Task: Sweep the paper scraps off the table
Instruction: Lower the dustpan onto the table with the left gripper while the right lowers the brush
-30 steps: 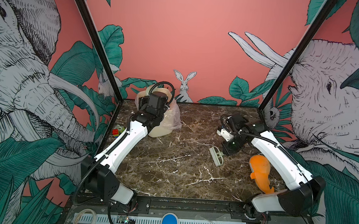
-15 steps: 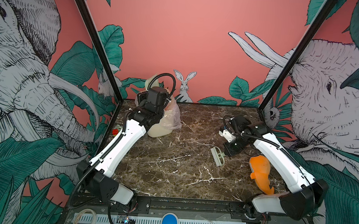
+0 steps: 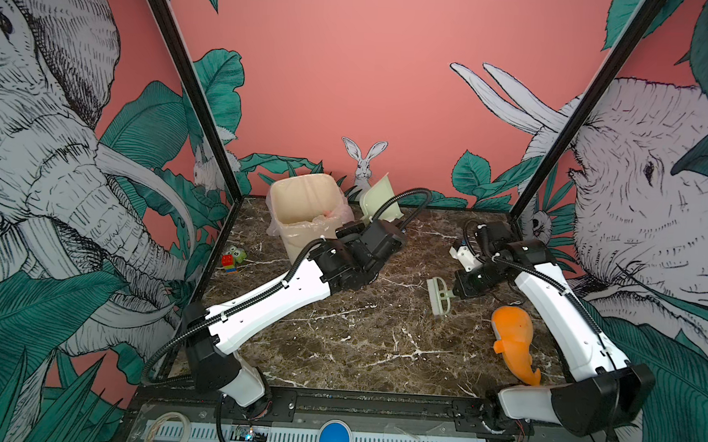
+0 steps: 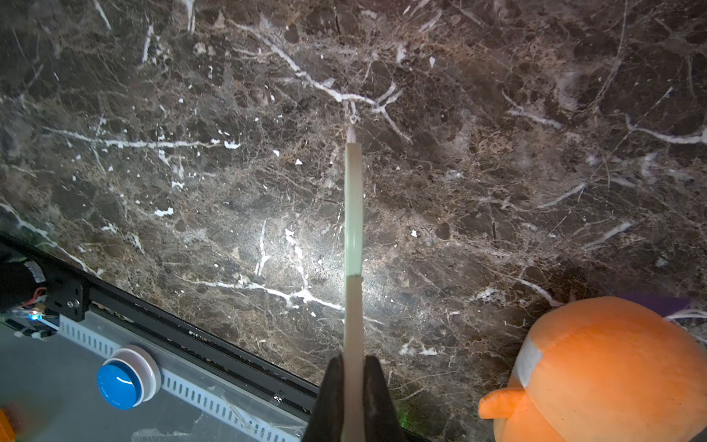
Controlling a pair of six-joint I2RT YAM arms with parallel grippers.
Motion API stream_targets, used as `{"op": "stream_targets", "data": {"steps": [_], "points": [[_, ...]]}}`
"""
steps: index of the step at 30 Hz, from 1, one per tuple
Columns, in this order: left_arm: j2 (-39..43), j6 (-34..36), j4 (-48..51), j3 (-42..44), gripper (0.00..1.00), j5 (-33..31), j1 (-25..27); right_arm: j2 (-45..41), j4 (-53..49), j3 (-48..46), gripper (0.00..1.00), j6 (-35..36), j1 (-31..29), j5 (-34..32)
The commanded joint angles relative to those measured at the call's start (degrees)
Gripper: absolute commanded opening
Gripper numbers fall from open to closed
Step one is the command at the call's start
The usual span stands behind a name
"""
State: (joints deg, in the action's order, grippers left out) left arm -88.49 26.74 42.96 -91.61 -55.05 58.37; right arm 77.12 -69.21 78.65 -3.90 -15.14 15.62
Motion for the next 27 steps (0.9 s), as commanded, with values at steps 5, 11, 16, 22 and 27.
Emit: {"op": "stream_targets", "data": {"steps": [5,11,16,22,27], "points": [[1.66,-22.62,5.22,6.68,0.08,12.2,2.57,-3.07,6.18,-5.67,0.0,-4.06,2.52,6.33],[4.43,-30.71,1.71,18.02,0.09,21.81,3.72,-4.67,12.15,-9.47,0.0,-7.74,3.24,9.26],[4.91,-34.52,-0.5,26.16,0.09,27.1,4.6,-5.59,17.43,-13.11,0.0,-11.33,3.47,11.85],[4.53,-36.35,-2.27,31.5,0.09,29.77,5.6,-6.27,25.26,-19.21,0.0,-16.96,3.71,14.91],[6.71,-37.83,-4.99,35.42,0.09,30.22,5.79,-6.65,30.11,-24.86,0.0,-20.58,4.43,15.7]]}}
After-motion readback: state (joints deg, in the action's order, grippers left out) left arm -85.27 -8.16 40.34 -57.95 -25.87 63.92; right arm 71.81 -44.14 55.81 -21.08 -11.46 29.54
